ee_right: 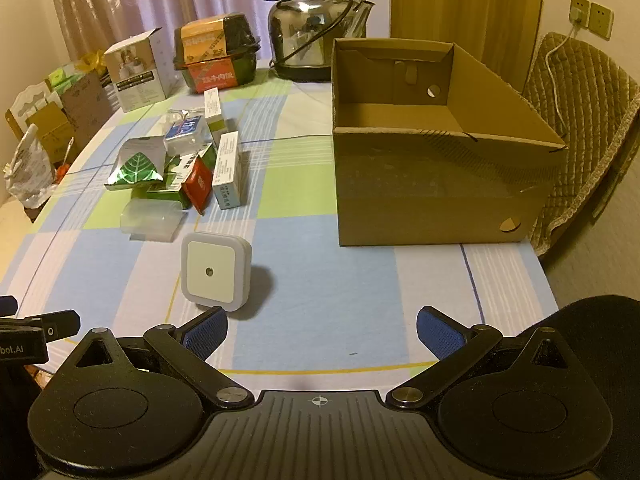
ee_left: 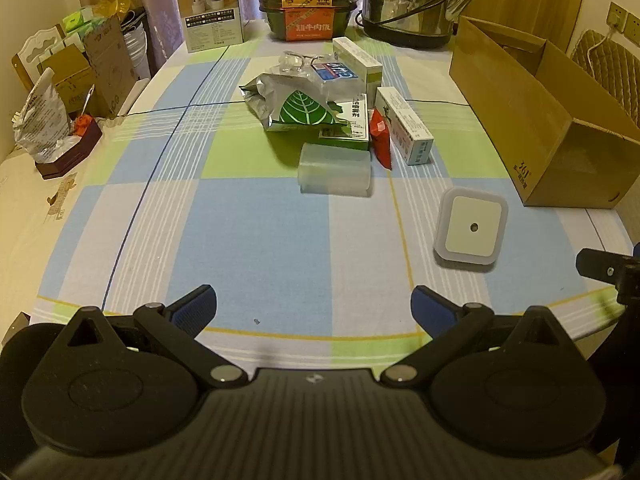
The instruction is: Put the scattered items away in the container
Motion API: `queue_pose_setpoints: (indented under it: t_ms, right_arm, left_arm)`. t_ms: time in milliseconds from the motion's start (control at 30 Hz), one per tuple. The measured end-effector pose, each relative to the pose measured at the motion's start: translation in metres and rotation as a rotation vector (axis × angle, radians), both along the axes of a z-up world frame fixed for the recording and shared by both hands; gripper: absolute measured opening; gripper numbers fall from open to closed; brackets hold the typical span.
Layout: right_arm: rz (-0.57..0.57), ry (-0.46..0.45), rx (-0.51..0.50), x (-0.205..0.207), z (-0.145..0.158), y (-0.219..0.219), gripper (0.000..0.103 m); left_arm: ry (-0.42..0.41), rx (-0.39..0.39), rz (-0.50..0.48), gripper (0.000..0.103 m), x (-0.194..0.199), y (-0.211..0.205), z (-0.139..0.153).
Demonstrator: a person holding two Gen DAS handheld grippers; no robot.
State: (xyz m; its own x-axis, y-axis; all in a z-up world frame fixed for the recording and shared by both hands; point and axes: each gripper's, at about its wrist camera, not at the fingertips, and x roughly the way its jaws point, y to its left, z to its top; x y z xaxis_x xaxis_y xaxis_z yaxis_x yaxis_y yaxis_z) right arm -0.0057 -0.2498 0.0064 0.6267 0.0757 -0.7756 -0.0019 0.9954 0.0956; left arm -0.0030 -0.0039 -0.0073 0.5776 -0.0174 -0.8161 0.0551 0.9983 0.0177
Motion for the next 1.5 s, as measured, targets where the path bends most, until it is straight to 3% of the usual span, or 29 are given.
queue_pose_setpoints:
  t_ms: [1267,1500]
  right_arm:
    - [0.007,0.008,0.002,0.002,0.000,0.001,0.103]
    - [0.070,-0.011,0.009,0.005,0.002,0.013,0.103]
  left_arm:
    - [0.007,-0.016,0.003,0.102,0.001,0.002,-0.001]
    - [0.003,-0.030,0.019,0.102,0.004,0.006,0.002]
